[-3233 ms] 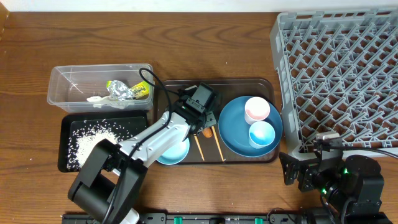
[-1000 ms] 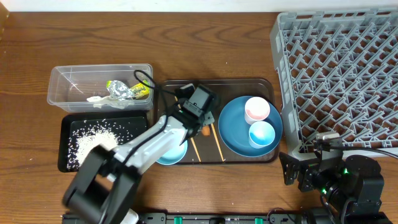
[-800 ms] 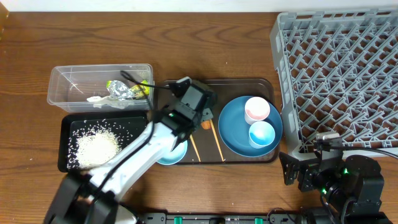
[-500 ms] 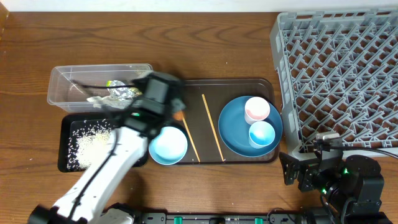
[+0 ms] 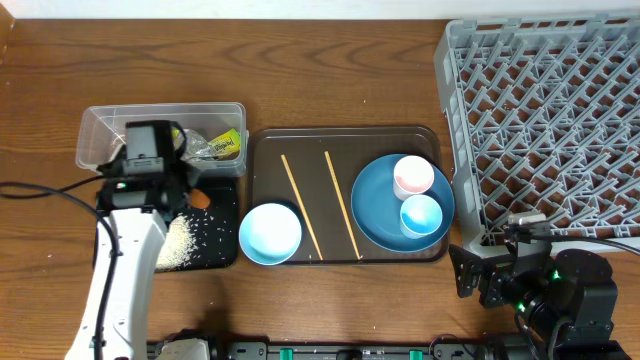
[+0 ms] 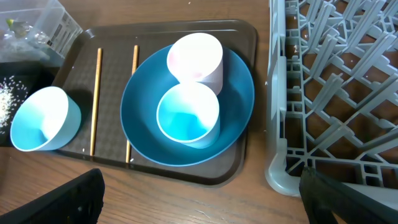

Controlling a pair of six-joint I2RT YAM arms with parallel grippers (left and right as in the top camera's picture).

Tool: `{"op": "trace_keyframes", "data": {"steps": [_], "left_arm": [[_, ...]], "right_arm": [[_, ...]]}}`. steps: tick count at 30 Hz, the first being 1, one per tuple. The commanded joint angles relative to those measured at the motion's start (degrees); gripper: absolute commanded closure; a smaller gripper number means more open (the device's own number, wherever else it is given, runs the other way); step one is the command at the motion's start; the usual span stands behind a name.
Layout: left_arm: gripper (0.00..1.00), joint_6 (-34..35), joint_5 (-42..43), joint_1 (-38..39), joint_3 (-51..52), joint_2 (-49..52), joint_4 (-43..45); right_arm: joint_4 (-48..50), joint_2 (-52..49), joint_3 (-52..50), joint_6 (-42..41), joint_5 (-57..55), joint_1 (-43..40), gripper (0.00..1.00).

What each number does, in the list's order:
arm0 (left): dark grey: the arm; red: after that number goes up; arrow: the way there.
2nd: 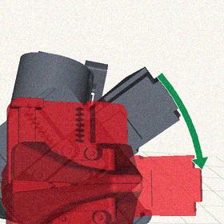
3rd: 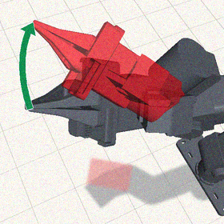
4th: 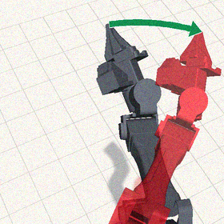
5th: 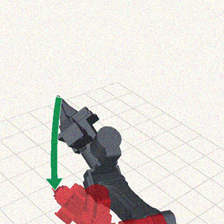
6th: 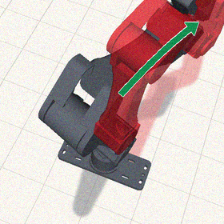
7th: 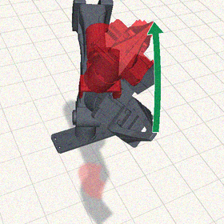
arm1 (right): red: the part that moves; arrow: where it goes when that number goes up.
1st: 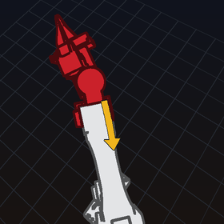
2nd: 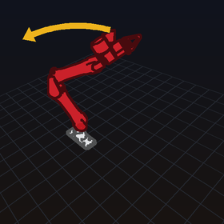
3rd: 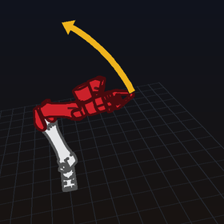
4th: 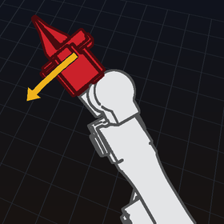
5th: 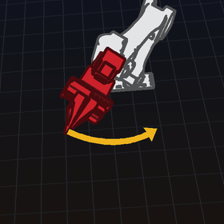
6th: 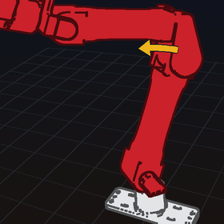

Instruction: Sort waste into correct bins and load items into the dishwasher rack

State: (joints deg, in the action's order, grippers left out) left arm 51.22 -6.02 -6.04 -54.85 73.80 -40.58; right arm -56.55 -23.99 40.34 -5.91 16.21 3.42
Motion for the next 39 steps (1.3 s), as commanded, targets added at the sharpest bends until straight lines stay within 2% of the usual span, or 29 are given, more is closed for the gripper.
{"op": "trace_keyframes", "data": {"steps": [1, 10, 16, 18, 19, 22, 29, 39], "left_arm": [[0.76, 0.3, -0.2, -2.0, 2.4, 1.3, 0.4], [0.76, 2.1, -0.2, -4.2, 10.4, 4.9, 7.1], [0.74, 2.1, -0.2, -4.7, 11.3, 5.2, 8.6], [0.52, 2.1, -0.2, -4.7, 11.3, 5.2, 8.6], [0.44, 2.0, -0.2, -4.7, 11.3, 5.2, 8.6], [0.38, 1.0, -0.2, -4.7, 11.2, 5.2, 8.6], [0.37, -6.4, 0.8, -4.7, 7.5, 2.4, 6.4], [0.37, -17.8, 14.9, -4.2, 2.6, -13.2, -2.1]], "right_arm": [[-0.1, 0.1, 0.9, -0.4, -0.1, 0.6, 0.01], [-0.1, 0.1, 0.9, -0.4, -0.1, 0.6, 0.01], [-0.1, 0.1, 0.9, -0.4, -0.1, 0.6, 0.01], [-0.1, 0.1, 0.9, -0.4, -0.1, 0.6, 0.01], [-0.1, 0.1, 0.9, -0.4, -0.1, 0.6, 0.01], [-0.1, 0.1, 0.9, -0.4, -0.1, 0.6, 0.01], [-0.1, 0.1, 0.9, -0.4, -0.1, 0.6, 0.01], [-0.1, 0.1, 0.9, -0.4, -0.1, 0.6, 0.01]]}}
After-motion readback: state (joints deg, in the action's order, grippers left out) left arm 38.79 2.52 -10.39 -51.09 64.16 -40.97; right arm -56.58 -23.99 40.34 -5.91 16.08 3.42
